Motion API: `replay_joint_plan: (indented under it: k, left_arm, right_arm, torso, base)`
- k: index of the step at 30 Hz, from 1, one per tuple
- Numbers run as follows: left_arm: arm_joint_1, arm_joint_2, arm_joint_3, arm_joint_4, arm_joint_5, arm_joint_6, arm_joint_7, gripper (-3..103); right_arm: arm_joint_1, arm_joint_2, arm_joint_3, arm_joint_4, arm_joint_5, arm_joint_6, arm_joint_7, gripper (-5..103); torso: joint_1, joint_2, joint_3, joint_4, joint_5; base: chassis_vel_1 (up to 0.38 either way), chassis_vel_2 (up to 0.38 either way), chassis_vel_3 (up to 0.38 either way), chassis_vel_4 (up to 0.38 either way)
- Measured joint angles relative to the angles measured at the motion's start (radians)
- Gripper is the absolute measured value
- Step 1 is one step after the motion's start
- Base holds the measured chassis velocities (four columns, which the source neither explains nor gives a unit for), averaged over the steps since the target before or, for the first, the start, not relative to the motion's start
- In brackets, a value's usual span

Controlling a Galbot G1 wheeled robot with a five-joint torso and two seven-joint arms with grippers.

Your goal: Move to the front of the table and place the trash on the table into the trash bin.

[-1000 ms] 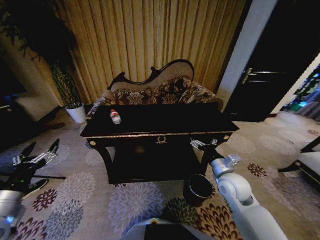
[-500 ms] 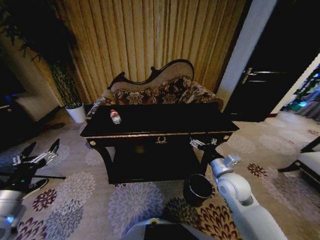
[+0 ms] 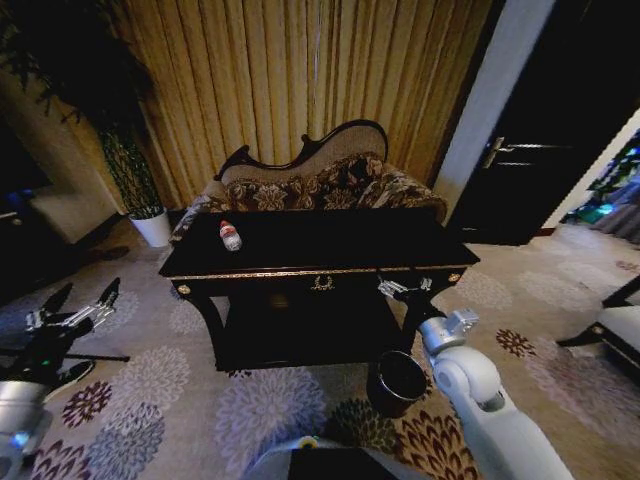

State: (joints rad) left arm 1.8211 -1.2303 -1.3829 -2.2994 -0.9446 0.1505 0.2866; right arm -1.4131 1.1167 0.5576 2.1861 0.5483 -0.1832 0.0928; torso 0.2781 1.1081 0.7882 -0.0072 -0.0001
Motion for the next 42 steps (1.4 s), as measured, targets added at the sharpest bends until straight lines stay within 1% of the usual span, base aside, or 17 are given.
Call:
replay_joint_plan:
  k: [13,17,21,23,25,26,28,29,30,32,37,39,40,41,42]
  left_arm:
    - [0.001,-0.001,0.001,0.005,0.002,-0.005,0.009,100]
    - [0.002,0.0,0.0,0.005,0.001,-0.005,0.009,100]
    - [0.002,0.002,-0.002,0.005,0.0,-0.005,0.005,100]
    - [-0.001,0.006,-0.001,0.005,0.0,-0.005,-0.01,100]
    - [-0.009,0.015,0.006,0.007,0.005,0.002,-0.044,100]
    - [-0.009,0.015,0.006,0.007,0.005,0.002,-0.044,100]
    - [-0.021,0.031,0.013,0.002,0.009,0.028,-0.093,100]
    - [-0.021,0.031,0.013,0.002,0.009,0.028,-0.093,100]
    - [-0.027,0.039,0.016,0.001,0.009,0.036,-0.111,100]
    - [-0.038,0.054,0.017,0.0,0.009,0.047,-0.124,100]
    - [-0.044,0.076,0.021,0.006,0.008,0.053,-0.136,100]
    - [-0.055,0.093,0.022,0.009,-0.014,0.072,-0.166,100]
    - [-0.055,0.093,0.022,0.009,-0.014,0.072,-0.166,100]
    - [-0.058,0.1,0.022,0.008,-0.021,0.08,-0.179,100]
    - [-0.066,0.116,0.022,0.008,-0.03,0.094,-0.2,100]
  right_arm:
    - [0.001,-0.001,-0.001,-0.007,-0.001,0.002,0.0,100]
    - [0.003,-0.001,-0.002,-0.01,0.0,0.003,0.001,100]
    - [0.005,0.002,-0.005,-0.022,-0.001,0.004,0.003,100]
    - [0.005,0.003,-0.008,-0.024,-0.001,0.004,0.004,100]
    - [0.006,0.003,-0.012,-0.028,-0.001,0.004,0.005,100]
    - [0.006,0.003,-0.012,-0.028,-0.001,0.004,0.005,100]
    - [0.007,0.003,-0.016,-0.032,0.0,0.004,0.006,100]
    - [0.007,0.003,-0.016,-0.032,0.0,0.004,0.006,100]
    - [0.007,0.002,-0.018,-0.034,0.0,0.004,0.006,100]
    - [0.008,0.002,-0.023,-0.036,0.0,0.004,0.006,100]
    - [0.014,0.003,-0.032,-0.041,0.0,0.004,0.007,100]
    - [0.019,0.003,-0.037,-0.046,0.0,0.004,0.007,100]
    - [0.019,0.003,-0.037,-0.046,0.0,0.004,0.007,100]
    - [0.019,0.003,-0.038,-0.047,0.001,0.004,0.008,100]
    - [0.019,0.003,-0.04,-0.049,0.002,0.004,0.009,100]
  torso:
    - [0.0,0.0,0.0,0.0001,0.0]
    - [0.001,0.0,0.0,-0.0002,0.0]
    - [0.0,0.0,0.0,0.0002,0.0]
    - [0.0,0.0,0.0,0.0001,0.0]
    - [0.0,0.0,0.0,0.0001,0.0001]
    - [0.0,0.0,0.0,0.0001,0.0001]
    - [0.0,0.0,0.0,0.0,0.0]
    - [0.0,0.0,0.0,0.0,0.0]
    - [0.0,0.0,0.0,-0.0001,0.0]
    - [0.0,0.0,0.0,-0.0001,0.0]
    - [0.0,0.0,0.0,0.0,0.0]
    - [0.0,0.0,0.0,0.0002,-0.0001]
    - [0.0,0.0,0.0,0.0002,-0.0001]
    - [0.0,0.0,0.0,0.0,0.0]
    - [0.0,0.0,0.0,0.0001,-0.0001]
  base:
    - [-0.175,0.187,0.173,-0.18]
    - [-0.091,0.083,0.054,-0.075]
    - [0.0,0.0,0.0,0.0]
    - [0.0,0.0,0.0,0.0]
    - [0.0,0.0,0.0,0.0]
    - [0.0,0.0,0.0,0.0]
    - [0.0,0.0,0.0,0.0]
    - [0.0,0.0,0.0,0.0]
    - [0.0,0.0,0.0,0.0]
    - [0.0,0.0,0.0,0.0]
    - [0.0,0.0,0.0,0.0]
    - [0.0,0.0,0.0,0.0]
    - [0.0,0.0,0.0,0.0]
    - [0.0,0.0,0.0,0.0]
    - [0.0,0.0,0.0,0.0]
